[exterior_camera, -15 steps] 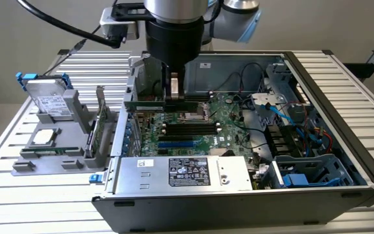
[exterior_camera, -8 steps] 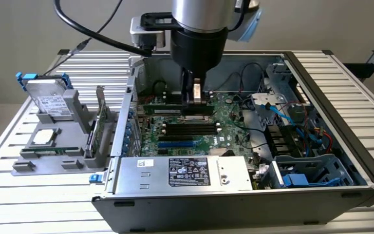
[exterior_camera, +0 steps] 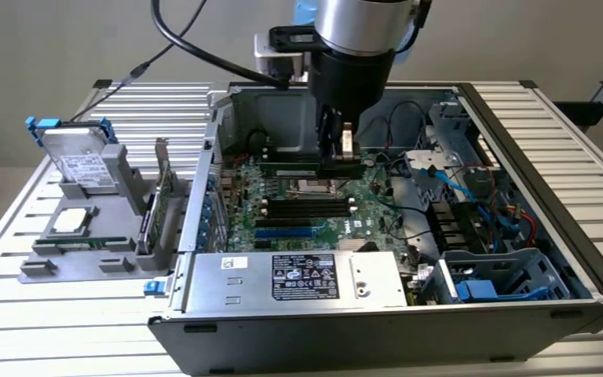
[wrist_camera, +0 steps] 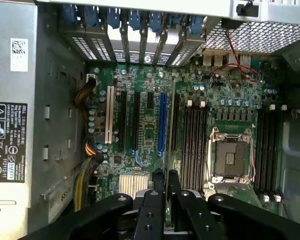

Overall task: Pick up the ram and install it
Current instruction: 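Pick up the ram and move it above insertion slot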

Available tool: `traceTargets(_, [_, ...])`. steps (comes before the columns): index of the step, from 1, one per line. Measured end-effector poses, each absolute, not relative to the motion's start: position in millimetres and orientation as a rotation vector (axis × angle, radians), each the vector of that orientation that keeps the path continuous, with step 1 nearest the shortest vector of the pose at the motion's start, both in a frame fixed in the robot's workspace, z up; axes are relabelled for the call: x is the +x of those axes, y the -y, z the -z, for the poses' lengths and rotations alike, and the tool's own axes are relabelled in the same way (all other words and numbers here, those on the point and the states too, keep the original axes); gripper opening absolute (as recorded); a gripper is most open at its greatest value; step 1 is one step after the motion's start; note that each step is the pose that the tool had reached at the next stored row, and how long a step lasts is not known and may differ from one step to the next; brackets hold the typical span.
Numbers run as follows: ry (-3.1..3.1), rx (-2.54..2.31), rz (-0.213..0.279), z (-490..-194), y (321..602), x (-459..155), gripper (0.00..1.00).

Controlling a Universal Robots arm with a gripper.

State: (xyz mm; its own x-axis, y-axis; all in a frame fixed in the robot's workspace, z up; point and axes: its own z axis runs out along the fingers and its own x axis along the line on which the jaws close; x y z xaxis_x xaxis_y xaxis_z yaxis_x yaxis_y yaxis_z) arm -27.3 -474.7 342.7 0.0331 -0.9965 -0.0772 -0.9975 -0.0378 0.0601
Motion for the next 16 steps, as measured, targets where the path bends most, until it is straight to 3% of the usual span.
traceTargets(9, [-2.175,-2.253,-0.147,-328,438,-11,0.14])
traceTargets(16, [-2.181,-2.293,-0.1,-324,427,-13,0.14])
